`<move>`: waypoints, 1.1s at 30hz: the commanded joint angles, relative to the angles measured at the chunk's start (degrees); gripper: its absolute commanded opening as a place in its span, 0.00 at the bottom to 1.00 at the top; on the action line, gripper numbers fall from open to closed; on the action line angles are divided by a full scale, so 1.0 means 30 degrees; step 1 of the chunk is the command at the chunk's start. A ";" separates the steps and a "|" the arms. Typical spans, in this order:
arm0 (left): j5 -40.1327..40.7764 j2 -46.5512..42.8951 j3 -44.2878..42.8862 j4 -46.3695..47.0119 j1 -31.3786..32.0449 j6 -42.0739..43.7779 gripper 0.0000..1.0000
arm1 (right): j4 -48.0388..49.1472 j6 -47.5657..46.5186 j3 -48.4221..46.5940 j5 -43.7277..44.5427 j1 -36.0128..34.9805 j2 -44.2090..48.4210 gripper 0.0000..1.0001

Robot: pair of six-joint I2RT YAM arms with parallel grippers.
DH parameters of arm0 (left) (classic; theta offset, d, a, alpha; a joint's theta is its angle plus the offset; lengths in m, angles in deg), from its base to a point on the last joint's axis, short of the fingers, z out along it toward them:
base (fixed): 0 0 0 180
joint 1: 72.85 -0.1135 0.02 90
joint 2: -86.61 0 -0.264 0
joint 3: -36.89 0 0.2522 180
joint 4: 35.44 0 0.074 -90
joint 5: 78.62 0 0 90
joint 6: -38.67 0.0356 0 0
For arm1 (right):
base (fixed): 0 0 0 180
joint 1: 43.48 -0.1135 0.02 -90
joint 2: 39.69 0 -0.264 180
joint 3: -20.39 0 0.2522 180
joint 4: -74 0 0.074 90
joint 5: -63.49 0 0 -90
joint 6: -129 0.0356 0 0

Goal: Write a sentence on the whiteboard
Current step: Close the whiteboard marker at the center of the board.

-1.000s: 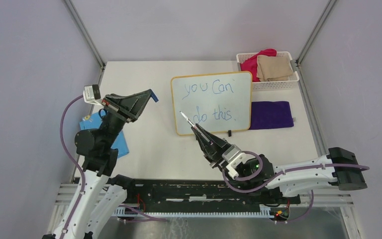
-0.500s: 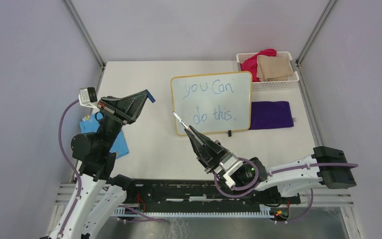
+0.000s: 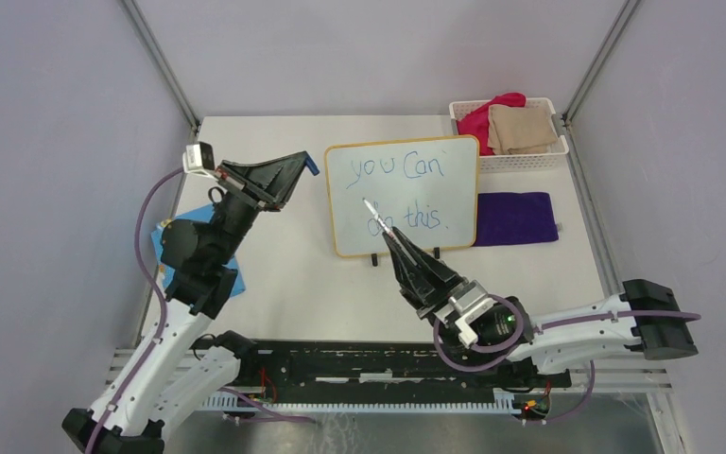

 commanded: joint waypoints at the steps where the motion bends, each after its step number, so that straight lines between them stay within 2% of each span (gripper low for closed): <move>1: 0.0696 0.1072 -0.0994 0.1728 0.1456 -0.0168 0.02 | 0.0146 -0.0779 0.0830 0.1409 -0.0116 0.1323 0.00; 10: 0.1747 0.1415 -0.1091 0.1989 0.2546 0.0115 0.02 | -0.0856 -0.0465 0.1179 0.1950 -0.0127 0.2356 0.00; 21: 0.1985 0.0845 -0.1272 0.0413 0.2650 0.0656 0.02 | -0.0445 0.0213 -0.1229 0.0417 -0.0185 -0.0201 0.00; 33: 0.1979 -0.0093 -0.1290 -0.0721 0.2654 0.1051 0.02 | -0.0214 0.0305 -0.3324 0.0093 -0.0176 -0.2168 0.00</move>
